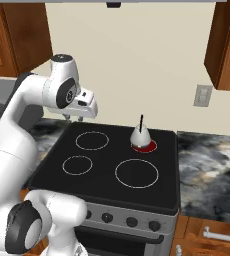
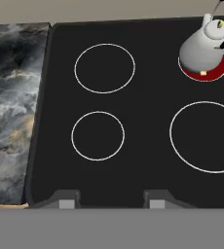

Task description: Lower the heat of the kettle.

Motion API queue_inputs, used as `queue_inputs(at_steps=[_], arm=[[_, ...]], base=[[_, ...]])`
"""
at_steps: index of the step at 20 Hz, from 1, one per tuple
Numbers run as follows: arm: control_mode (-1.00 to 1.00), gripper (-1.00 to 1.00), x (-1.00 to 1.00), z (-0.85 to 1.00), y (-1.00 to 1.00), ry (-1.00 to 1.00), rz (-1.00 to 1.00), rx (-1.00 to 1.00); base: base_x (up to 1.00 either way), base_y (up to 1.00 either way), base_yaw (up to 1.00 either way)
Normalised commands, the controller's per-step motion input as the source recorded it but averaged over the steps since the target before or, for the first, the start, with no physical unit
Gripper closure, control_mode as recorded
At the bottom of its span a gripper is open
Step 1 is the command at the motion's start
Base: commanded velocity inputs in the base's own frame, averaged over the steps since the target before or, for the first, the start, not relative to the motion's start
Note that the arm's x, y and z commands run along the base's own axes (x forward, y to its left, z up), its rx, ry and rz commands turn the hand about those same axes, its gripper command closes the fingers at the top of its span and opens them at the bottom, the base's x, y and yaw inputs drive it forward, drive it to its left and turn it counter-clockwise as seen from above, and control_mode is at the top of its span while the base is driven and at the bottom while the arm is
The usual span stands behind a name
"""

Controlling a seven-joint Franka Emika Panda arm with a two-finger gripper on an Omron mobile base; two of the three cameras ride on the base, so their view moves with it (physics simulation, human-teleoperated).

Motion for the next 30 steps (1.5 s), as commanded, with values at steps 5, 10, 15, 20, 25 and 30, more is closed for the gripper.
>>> queue_inputs(at_steps=[5,10,15,20,25,30], arm=[[-1.00,-1.00,-0.06,0.00,0.19,-0.08,0.00,-0.04],[-1.00,-1.00,-0.02,0.00,0.07,-0.01,0.00,-0.01],[-1.00,-1.00,-0.14,0.00,-0.06,-0.08,0.00,0.00],[-1.00,-1.00,-0.11,0.00,-0.09,-0.06,-0.02,0.00],[-1.00,-1.00,0.00,0.00,-0.11,0.00,-0.01,0.00],[-1.00,-1.00,0.01,0.00,-0.08,0.01,0.00,0.00]], base=[[0.00,0.00,0.00],[0.00,0.00,0.00],[0.00,0.00,0.00],[0.00,0.00,0.00],[0.00,0.00,0.00],[0.00,0.00,0.00]])
